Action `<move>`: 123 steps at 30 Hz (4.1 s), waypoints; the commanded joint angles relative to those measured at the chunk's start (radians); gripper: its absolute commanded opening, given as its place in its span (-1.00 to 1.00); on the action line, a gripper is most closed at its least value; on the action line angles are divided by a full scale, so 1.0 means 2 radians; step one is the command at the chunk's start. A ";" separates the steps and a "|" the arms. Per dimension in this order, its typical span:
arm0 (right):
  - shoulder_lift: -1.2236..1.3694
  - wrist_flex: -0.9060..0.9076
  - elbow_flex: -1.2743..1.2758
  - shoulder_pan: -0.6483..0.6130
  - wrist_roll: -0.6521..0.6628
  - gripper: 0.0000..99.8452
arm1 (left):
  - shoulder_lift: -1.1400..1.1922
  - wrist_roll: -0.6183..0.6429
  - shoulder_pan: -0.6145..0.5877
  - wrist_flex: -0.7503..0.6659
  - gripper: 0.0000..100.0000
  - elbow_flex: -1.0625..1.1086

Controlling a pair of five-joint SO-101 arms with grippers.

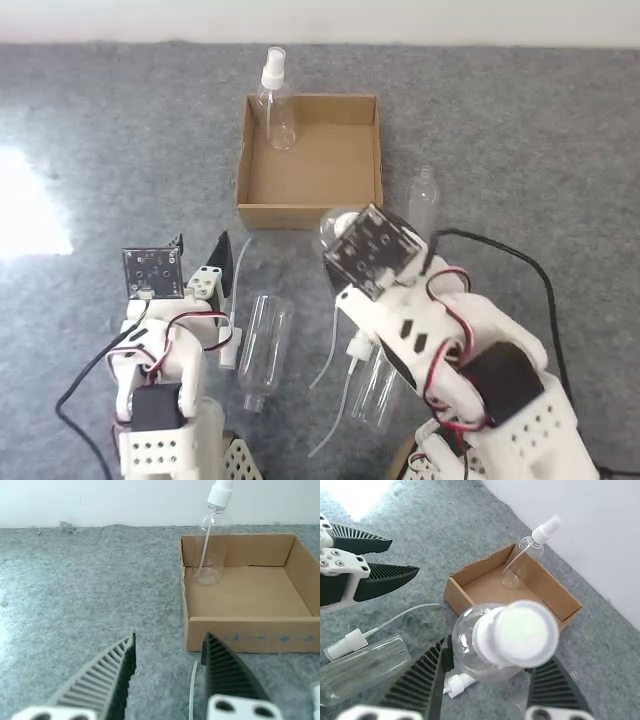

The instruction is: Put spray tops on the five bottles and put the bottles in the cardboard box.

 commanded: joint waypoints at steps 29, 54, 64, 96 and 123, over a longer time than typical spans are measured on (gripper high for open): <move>0.197 -0.051 -0.157 0.004 0.002 -0.74 | -0.008 -0.039 -0.004 -0.015 -0.59 0.002; 0.435 -0.143 -0.295 0.056 0.003 -0.74 | -0.008 -0.009 -0.100 -0.054 -0.59 -0.005; 0.530 -0.148 -0.366 0.054 0.002 -0.73 | -0.008 0.012 -0.112 -0.057 -0.59 -0.006; 0.699 -0.186 -0.473 0.023 -0.104 -0.73 | -0.008 0.046 -0.167 -0.079 -0.59 -0.009; 0.778 -0.257 -0.481 0.023 -0.098 -0.72 | -0.008 0.046 -0.165 -0.079 -0.59 -0.009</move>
